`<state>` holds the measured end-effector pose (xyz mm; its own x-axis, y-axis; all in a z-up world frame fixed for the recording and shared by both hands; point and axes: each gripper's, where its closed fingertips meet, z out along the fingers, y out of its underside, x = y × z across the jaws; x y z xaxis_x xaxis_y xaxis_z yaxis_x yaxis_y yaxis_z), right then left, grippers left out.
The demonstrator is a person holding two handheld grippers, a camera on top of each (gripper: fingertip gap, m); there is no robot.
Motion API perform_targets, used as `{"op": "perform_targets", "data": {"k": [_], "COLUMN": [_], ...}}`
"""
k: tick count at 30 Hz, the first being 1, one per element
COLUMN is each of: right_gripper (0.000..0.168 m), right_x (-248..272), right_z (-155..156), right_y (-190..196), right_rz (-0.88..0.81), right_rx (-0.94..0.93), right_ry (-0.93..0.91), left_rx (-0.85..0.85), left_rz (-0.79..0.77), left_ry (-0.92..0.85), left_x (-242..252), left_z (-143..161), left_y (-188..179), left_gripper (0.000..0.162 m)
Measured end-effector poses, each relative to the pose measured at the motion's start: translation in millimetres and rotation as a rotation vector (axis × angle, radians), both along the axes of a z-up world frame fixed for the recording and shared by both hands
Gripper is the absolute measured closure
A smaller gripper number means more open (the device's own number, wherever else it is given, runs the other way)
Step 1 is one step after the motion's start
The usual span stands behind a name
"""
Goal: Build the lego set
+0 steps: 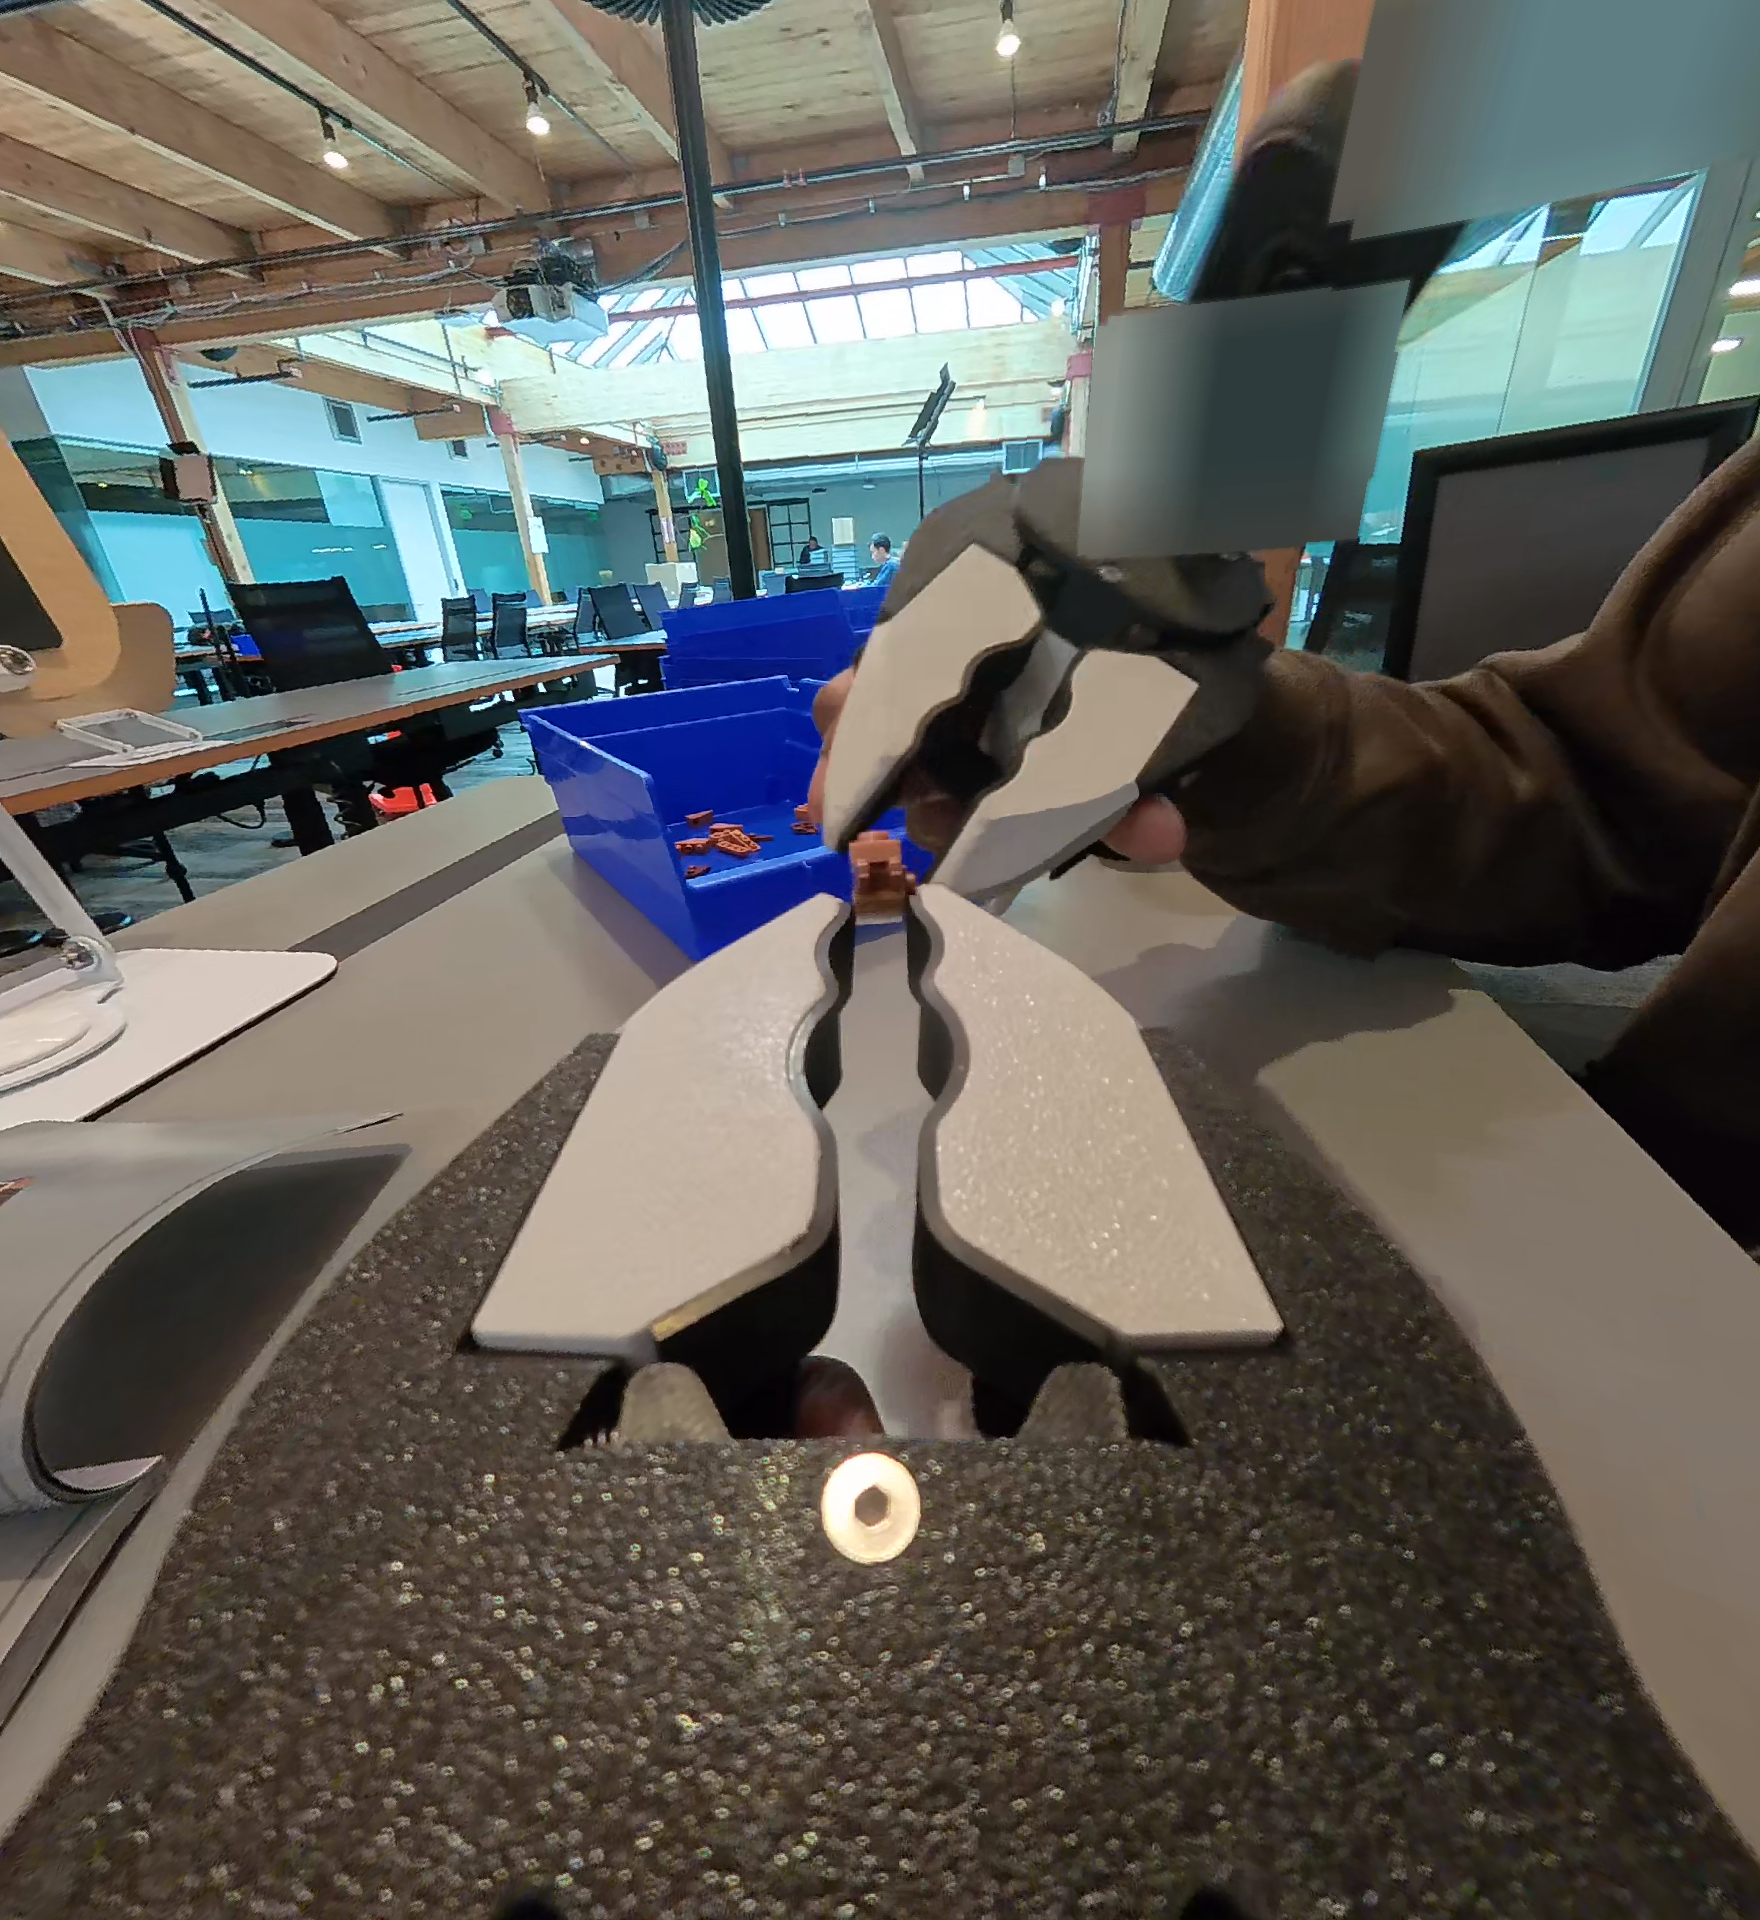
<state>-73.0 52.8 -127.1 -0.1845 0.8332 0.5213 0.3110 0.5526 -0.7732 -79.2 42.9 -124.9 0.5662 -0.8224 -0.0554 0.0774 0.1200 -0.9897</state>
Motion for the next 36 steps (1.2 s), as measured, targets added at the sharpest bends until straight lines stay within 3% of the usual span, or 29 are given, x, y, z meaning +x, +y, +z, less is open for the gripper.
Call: {"op": "perform_targets", "data": {"k": [6, 11, 23, 36], "right_gripper": [0.148, 0.149, 0.156, 0.156], "right_x": [1, 0, -1, 2], "right_z": [-4, -9, -5, -3], "right_y": [-5, -12, -14, -18], "right_rz": [0.072, 0.114, 0.125, 0.141], "right_rx": [-0.232, -0.323, -0.373, -0.292], "right_ry": [-0.006, -0.039, 0.007, -0.035], "left_rx": [-0.009, -0.005, -0.050, -0.095], "left_rz": [-0.047, -0.074, -0.084, -0.115], "left_ry": [0.005, 0.009, -0.021, -0.107], "left_x": [6, 9, 10, 14], "left_z": [-4, -5, -6, -1], "left_y": [-4, -8, -6, -10], "left_gripper": [0.153, 0.153, 0.150, 0.150]}}
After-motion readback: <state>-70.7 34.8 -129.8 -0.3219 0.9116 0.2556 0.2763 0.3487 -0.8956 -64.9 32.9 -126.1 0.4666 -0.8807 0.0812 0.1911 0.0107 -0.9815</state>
